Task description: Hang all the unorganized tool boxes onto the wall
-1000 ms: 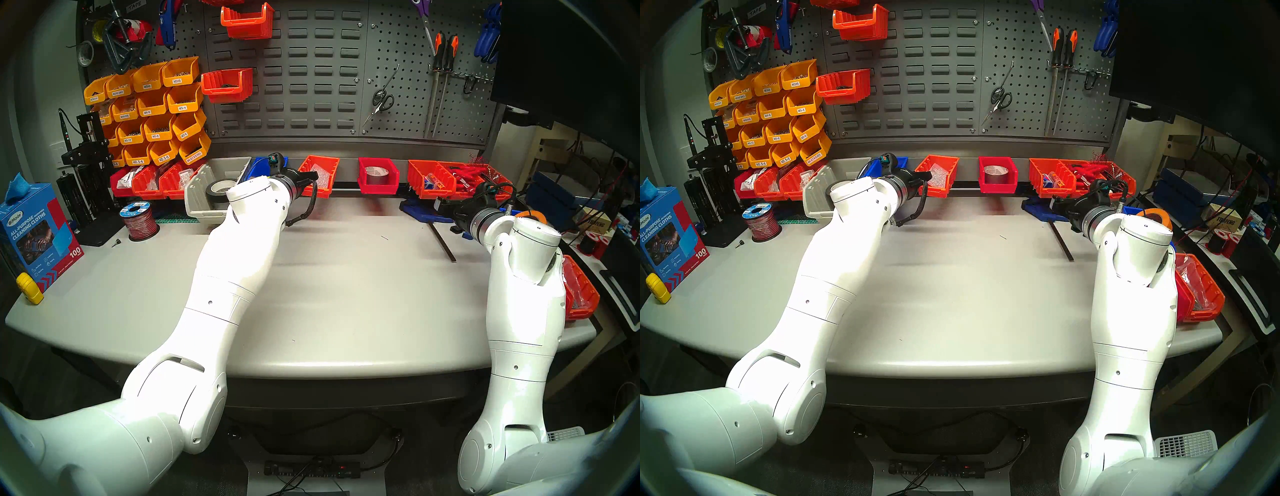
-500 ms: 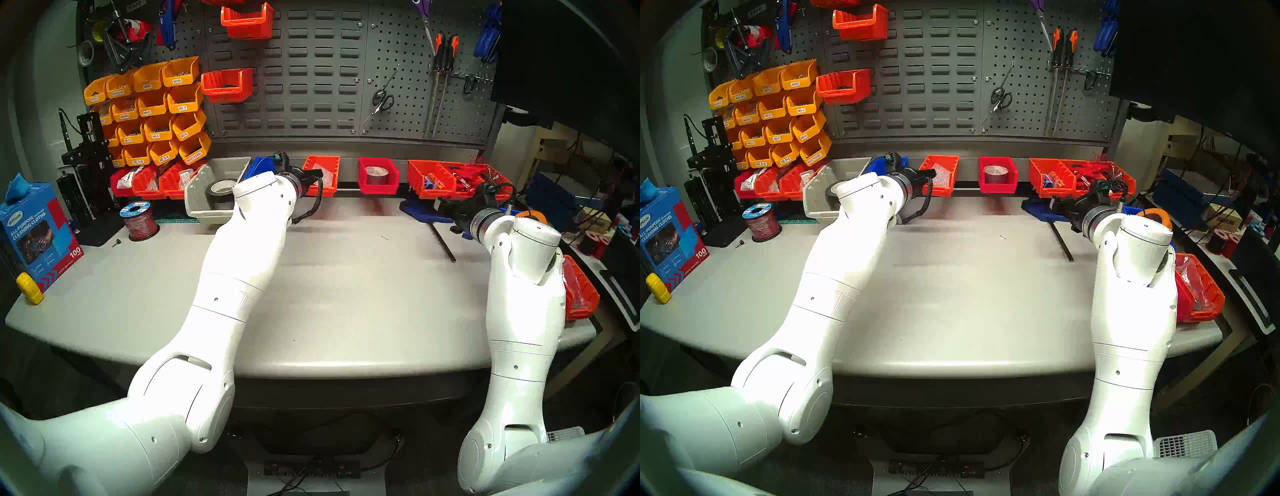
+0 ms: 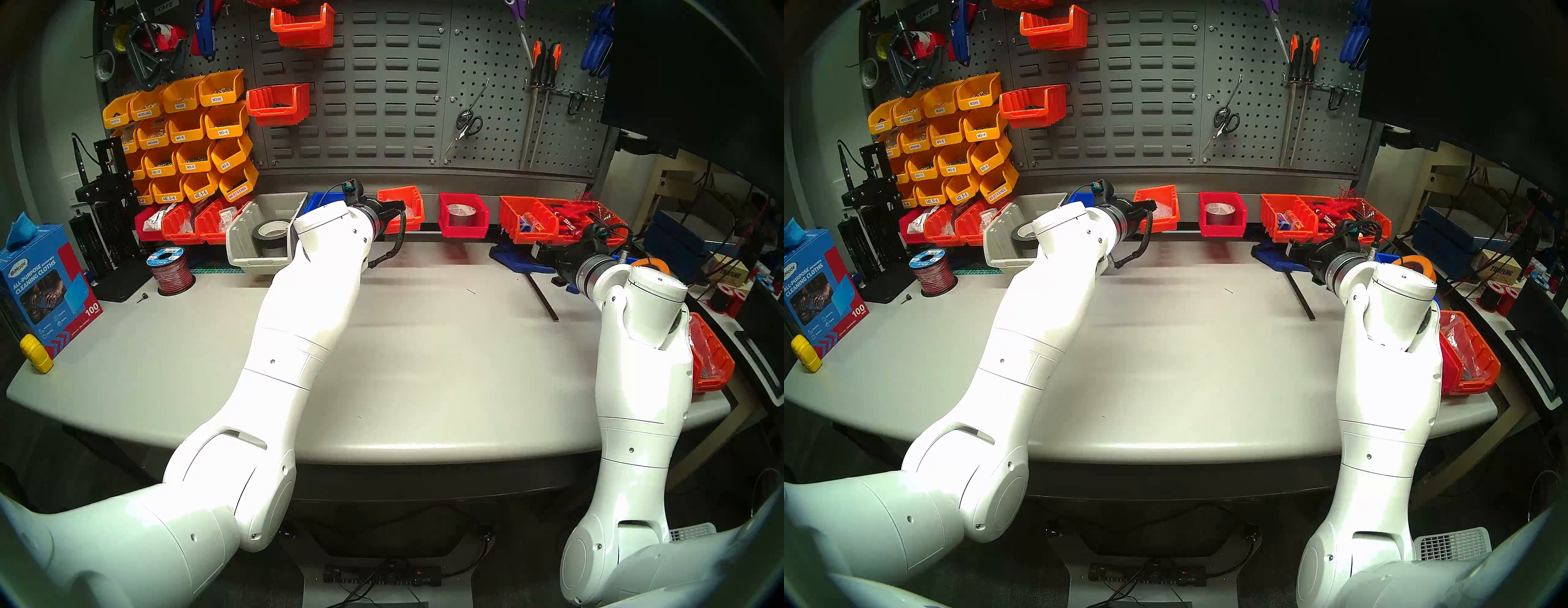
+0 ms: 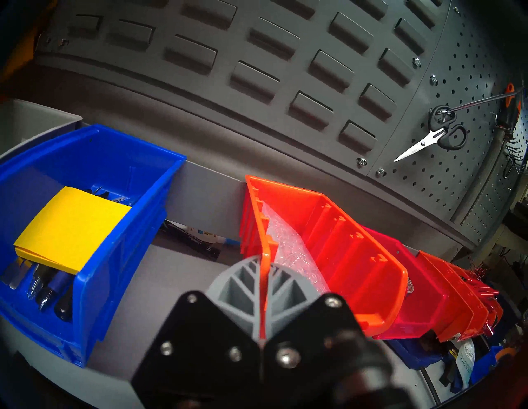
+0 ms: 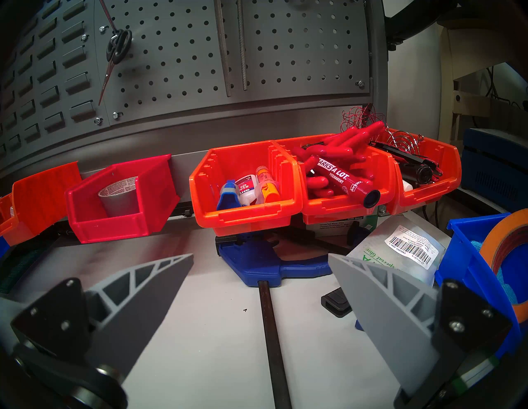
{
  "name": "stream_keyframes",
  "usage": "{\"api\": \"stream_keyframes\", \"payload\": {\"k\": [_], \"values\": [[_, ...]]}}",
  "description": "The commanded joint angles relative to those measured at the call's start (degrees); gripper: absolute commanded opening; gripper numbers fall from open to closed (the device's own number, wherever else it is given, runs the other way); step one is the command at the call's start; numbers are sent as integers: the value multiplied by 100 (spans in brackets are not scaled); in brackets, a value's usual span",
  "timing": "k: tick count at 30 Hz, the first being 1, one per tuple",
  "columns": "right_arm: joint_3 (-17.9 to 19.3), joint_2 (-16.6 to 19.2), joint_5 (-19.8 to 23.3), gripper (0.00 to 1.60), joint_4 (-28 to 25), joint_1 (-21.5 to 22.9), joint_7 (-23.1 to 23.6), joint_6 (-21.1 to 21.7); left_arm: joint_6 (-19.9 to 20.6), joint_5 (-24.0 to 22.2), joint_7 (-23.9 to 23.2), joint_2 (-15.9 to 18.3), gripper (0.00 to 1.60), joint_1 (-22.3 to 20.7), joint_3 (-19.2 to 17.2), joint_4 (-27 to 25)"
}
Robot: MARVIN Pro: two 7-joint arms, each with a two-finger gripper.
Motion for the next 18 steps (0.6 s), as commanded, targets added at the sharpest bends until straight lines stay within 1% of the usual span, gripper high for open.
{"api": "stream_keyframes", "payload": {"k": [1, 6, 18], "values": [[-10, -17, 12, 160, -79, 83, -7, 3, 113, 101, -29, 129, 0, -255, 55, -138], [-8, -21, 4, 160, -78, 84, -2, 3, 251, 207, 14, 223, 0, -300, 133, -172], [-2, -31, -13, 160, -79, 87, 11, 5, 404, 245, 72, 200, 0, -316, 126, -214]]}}
